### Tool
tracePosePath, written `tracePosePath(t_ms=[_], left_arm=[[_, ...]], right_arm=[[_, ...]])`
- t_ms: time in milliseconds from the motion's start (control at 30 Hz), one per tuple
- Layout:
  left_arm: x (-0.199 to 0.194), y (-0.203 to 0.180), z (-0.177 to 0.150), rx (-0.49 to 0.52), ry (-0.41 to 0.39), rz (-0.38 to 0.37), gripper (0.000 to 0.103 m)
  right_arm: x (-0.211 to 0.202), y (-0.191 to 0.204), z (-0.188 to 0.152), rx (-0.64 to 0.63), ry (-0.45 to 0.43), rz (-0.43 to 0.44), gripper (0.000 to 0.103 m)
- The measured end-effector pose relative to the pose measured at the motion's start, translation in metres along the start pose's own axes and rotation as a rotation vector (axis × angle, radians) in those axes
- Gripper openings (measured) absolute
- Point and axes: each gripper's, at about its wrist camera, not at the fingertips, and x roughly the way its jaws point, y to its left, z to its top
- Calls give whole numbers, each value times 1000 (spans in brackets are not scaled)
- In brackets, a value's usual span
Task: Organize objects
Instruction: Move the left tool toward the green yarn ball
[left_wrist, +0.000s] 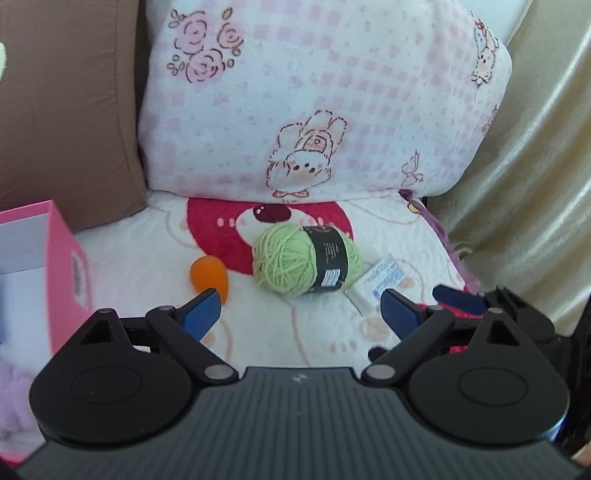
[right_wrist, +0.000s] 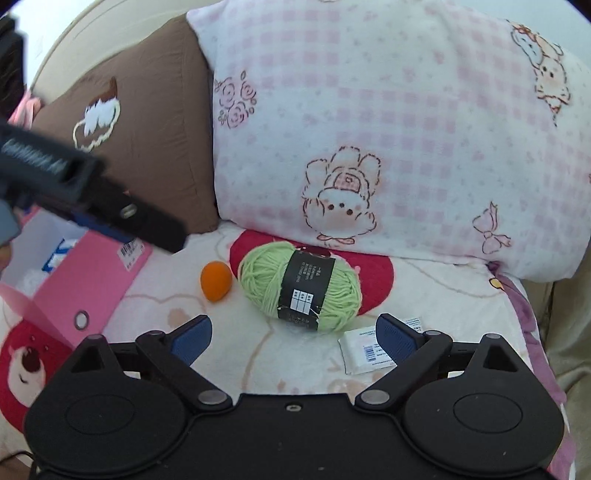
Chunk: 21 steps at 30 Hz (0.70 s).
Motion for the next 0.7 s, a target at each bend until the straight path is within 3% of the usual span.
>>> tracePosePath(t_ms=[367,700], left_arm=[[70,11,5,-20,-4,-11,91],[98,7,9,-8,-35,-25,87]], right_arm=[[56,-29,-7,26,29,-9,97],[99,-20,-6,-41,41,17,97]])
